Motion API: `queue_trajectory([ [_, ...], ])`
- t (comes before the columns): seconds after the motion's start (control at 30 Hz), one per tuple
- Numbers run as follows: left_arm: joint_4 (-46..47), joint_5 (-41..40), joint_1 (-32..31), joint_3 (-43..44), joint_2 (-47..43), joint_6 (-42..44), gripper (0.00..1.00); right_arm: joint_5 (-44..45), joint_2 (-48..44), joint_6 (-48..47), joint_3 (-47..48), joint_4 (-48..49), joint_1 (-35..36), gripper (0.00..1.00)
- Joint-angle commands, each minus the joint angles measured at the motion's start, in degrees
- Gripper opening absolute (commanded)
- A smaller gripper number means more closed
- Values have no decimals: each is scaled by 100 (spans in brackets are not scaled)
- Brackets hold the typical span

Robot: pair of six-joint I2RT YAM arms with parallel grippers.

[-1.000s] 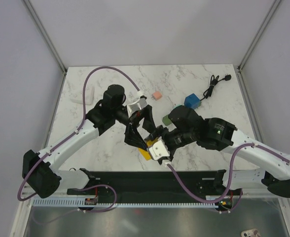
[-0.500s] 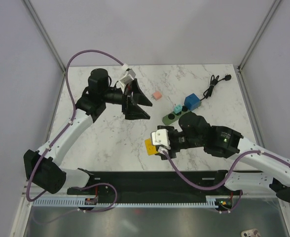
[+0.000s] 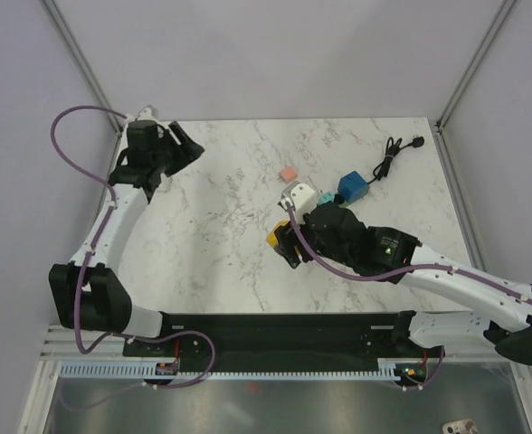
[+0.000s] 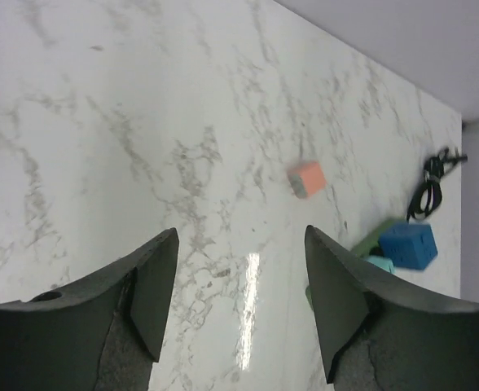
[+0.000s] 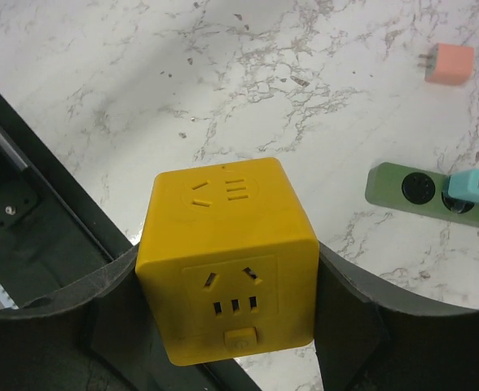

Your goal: Insert the plug

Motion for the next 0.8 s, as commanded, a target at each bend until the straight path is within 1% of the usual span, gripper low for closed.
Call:
queue_trajectory([
  [0.0, -226, -580, 742, -85, 281, -1310, 70, 699, -166, 1156, -25, 478, -56, 0],
  [0.03, -270, -438, 1101, -138, 388, -1451, 71, 778, -175, 1279, -34, 513, -47, 0],
  [0.1, -401, -244, 1288, -243, 634, -1829, 75, 770, -149, 1315, -25, 566, -56, 0],
  [0.23, -446, -331, 1718, -472, 1178, -2304, 75, 805, -105, 1333, 124, 575, -91, 0],
  [0.27, -429, -348, 1789, -490, 1258, -2409, 79, 796, -105, 1315, 133, 592, -91, 0],
  [0.3, -394, -357, 1860, -490, 1329, -2419, 81, 779, -79, 1298, 142, 636, -108, 0],
  [0.37, -175, -305, 2053, -507, 1556, -2480, 84, 709, -44, 1254, 177, 663, -109, 0],
  [0.53, 502, -269, 2212, -709, 1821, -2560, 84, 682, 150, 1210, 203, 689, -126, 0],
  [0.67, 1082, -313, 2352, -903, 1988, -2726, 84, 629, 273, 1113, 221, 768, -144, 0],
  [0.77, 1416, -278, 2414, -973, 2190, -2753, 82, 681, 352, 929, 212, 838, -170, 0],
])
